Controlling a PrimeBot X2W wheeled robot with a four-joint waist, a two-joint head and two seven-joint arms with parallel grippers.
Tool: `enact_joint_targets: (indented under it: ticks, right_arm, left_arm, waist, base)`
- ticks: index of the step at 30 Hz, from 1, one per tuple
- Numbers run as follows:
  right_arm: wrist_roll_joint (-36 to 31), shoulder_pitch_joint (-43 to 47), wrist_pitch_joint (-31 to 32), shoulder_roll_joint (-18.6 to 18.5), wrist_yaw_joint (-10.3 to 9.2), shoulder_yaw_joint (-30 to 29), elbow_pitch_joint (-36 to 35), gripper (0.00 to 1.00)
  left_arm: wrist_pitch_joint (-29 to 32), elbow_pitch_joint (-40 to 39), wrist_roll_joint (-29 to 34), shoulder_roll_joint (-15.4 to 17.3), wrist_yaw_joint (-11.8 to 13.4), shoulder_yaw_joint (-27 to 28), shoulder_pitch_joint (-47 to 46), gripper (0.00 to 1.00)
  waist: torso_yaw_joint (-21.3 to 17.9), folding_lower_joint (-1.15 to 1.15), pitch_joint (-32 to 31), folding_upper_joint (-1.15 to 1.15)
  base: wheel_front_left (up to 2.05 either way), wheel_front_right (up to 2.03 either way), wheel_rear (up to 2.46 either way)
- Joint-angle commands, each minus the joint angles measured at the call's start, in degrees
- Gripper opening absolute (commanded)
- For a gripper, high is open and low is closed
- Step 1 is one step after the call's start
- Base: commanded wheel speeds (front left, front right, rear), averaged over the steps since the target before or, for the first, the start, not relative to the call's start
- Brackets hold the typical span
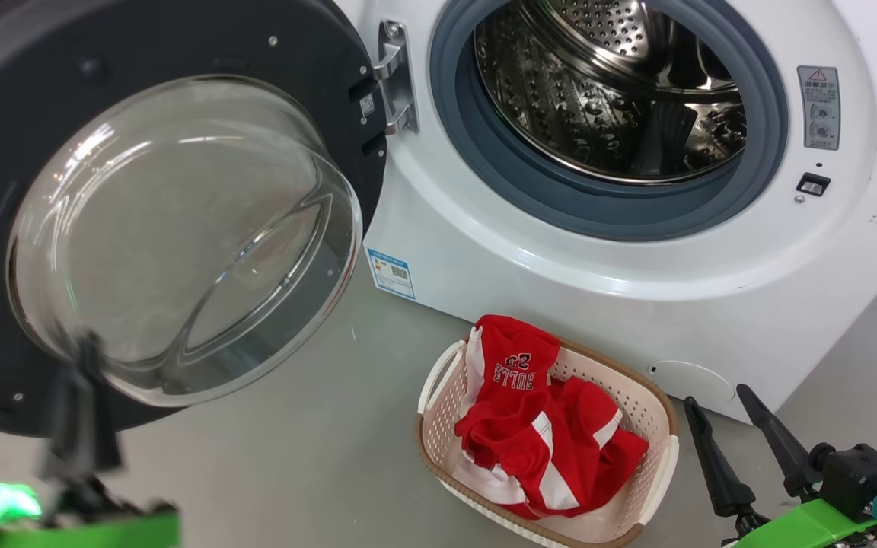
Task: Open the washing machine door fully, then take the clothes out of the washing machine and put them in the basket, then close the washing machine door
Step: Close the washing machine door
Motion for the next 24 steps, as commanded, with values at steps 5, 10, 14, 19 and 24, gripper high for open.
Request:
enact_joint_targets:
  ticks: [5, 10, 14, 19, 24]
  right_arm:
    - [-0.5, -0.5, -0.4, -1.4, 0.36, 0.4, -1.9, 1.00]
    - [-0.7, -0.8, -0.4, -2.0, 0.36, 0.1, -2.3, 1.00]
    - [-0.9, -1.5, -0.4, -2.8, 0.36, 0.1, -2.6, 1.00]
    - [-1.0, -2.6, -0.4, -3.7, 0.36, 0.1, -2.7, 1.00]
    - [-1.1, -2.9, -0.4, -3.9, 0.36, 0.4, -2.7, 1.00]
  left_arm:
    - [-0.3, -6.7, -3.3, 1.6, -2.9, 9.6, -11.7, 0.00]
    - [-0.3, -1.3, -11.9, 10.1, -3.6, 14.4, -24.1, 0.00]
    - [2.0, 7.9, -15.8, 18.0, -3.7, 15.2, -34.1, 0.00]
    - [7.5, 22.5, -22.1, 24.2, -3.5, 16.8, -47.0, 0.00]
    - [19.3, 37.5, -27.0, 29.0, -1.0, 16.8, -56.2, 0.00]
  waist:
    - [0.2, 0.00, 1.3, 0.00]
    - [0.5, 0.00, 2.8, 0.00]
    - [0.5, 0.00, 4.5, 0.00]
    - [0.5, 0.00, 6.4, 0.00]
    - [0.2, 0.00, 7.4, 0.00]
  base:
    - [0.00, 0.00, 0.00]
    - [0.00, 0.00, 0.00]
    - [0.00, 0.00, 0.00]
    - [0.00, 0.00, 0.00]
    - [0.00, 0.00, 0.00]
